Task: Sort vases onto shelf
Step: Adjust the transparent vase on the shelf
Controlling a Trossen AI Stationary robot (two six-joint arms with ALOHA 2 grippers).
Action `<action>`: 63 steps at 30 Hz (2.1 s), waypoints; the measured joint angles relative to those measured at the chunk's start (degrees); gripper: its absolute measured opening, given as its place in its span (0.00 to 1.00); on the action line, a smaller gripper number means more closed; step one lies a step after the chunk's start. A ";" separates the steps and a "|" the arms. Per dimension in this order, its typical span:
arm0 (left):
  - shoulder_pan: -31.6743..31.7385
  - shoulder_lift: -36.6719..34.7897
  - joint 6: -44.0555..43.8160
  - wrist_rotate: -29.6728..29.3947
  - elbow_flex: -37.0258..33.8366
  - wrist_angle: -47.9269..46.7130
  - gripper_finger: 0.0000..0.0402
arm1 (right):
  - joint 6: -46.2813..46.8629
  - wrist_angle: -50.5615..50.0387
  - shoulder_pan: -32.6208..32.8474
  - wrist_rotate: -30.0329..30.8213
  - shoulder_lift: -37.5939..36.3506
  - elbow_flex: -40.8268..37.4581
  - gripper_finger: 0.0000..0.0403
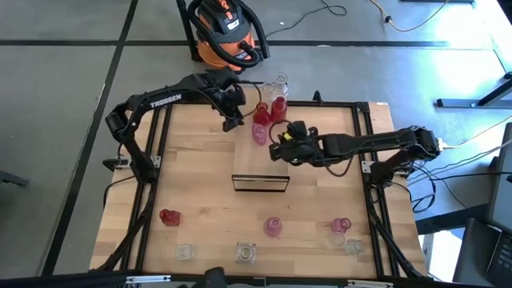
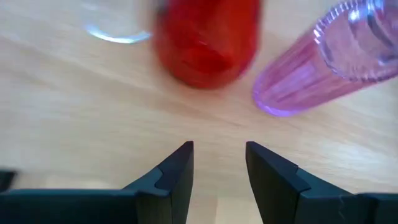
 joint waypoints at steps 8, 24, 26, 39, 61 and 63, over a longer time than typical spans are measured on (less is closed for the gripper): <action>3.68 -6.80 -4.28 7.63 0.06 6.19 0.35 | -7.52 7.77 -4.66 2.22 -5.31 0.00 0.17; 6.37 -4.00 -24.48 7.29 11.72 19.43 0.35 | -27.23 4.69 -31.58 -28.26 -0.42 22.99 0.17; 6.88 -0.88 -27.56 9.30 14.79 17.53 0.35 | -27.35 0.08 -32.99 -31.10 2.97 27.71 0.17; 7.27 18.74 -25.32 0.79 47.97 -14.57 0.35 | -30.19 -12.63 -33.46 -31.84 9.36 38.88 0.17; 5.22 22.36 -29.36 5.85 50.90 -13.58 0.35 | -25.14 -12.50 -33.42 -37.58 8.88 33.38 0.17; 5.26 22.37 -29.45 5.77 50.90 -14.48 0.35 | -24.31 -12.21 -33.42 -39.70 8.95 33.07 0.17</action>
